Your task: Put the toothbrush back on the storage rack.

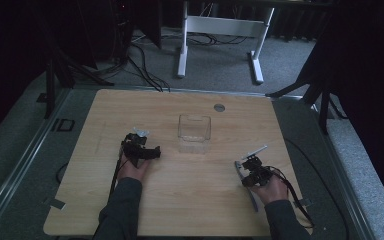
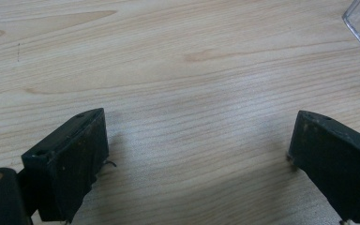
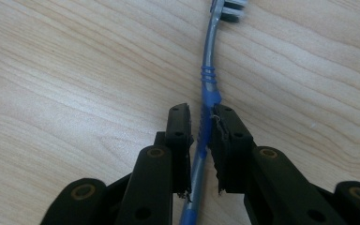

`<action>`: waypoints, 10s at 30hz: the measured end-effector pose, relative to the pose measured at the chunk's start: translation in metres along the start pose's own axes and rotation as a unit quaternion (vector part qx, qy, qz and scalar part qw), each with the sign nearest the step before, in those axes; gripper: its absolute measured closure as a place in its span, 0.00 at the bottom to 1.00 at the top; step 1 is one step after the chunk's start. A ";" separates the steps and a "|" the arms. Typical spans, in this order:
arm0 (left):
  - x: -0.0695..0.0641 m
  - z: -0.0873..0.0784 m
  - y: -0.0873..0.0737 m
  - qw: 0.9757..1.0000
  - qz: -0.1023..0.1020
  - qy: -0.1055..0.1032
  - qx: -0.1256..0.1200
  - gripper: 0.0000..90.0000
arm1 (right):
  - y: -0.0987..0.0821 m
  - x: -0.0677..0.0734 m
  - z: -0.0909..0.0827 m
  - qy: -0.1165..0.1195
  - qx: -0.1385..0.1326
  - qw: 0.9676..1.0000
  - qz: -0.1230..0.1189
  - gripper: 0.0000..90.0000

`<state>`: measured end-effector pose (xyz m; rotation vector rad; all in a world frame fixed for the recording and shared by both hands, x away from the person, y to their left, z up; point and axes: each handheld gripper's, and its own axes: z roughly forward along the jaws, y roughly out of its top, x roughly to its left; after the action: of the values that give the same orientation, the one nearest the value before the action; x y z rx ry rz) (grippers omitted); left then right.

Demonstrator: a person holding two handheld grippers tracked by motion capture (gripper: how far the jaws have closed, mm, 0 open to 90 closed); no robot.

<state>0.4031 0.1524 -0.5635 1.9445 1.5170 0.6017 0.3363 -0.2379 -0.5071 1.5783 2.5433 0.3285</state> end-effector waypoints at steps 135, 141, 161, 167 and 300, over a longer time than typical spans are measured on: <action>-0.001 0.000 0.000 1.000 0.003 -0.002 0.000 0.06 | 0.027 -0.016 -0.019 0.024 -0.254 0.965 0.059 0.91; -0.001 0.000 0.000 1.000 0.003 -0.002 0.000 0.06 | 0.027 -0.017 -0.021 0.022 -0.266 0.962 0.064 0.91; -0.001 0.000 0.000 1.000 0.003 -0.002 0.000 0.06 | 0.030 -0.020 -0.024 0.031 -0.310 0.947 0.080 0.91; -0.001 0.000 0.000 1.000 0.003 -0.002 0.000 0.06 | 0.032 -0.021 -0.026 0.035 -0.321 0.943 0.082 0.91; -0.001 0.000 0.000 1.000 0.003 -0.003 0.000 0.06 | 0.073 -0.012 -0.057 0.177 -0.425 0.875 0.153 0.91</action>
<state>0.4034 0.1512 -0.5635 1.9489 1.5090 0.5981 0.3927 -0.2241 -0.4335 1.5815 1.8253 1.6299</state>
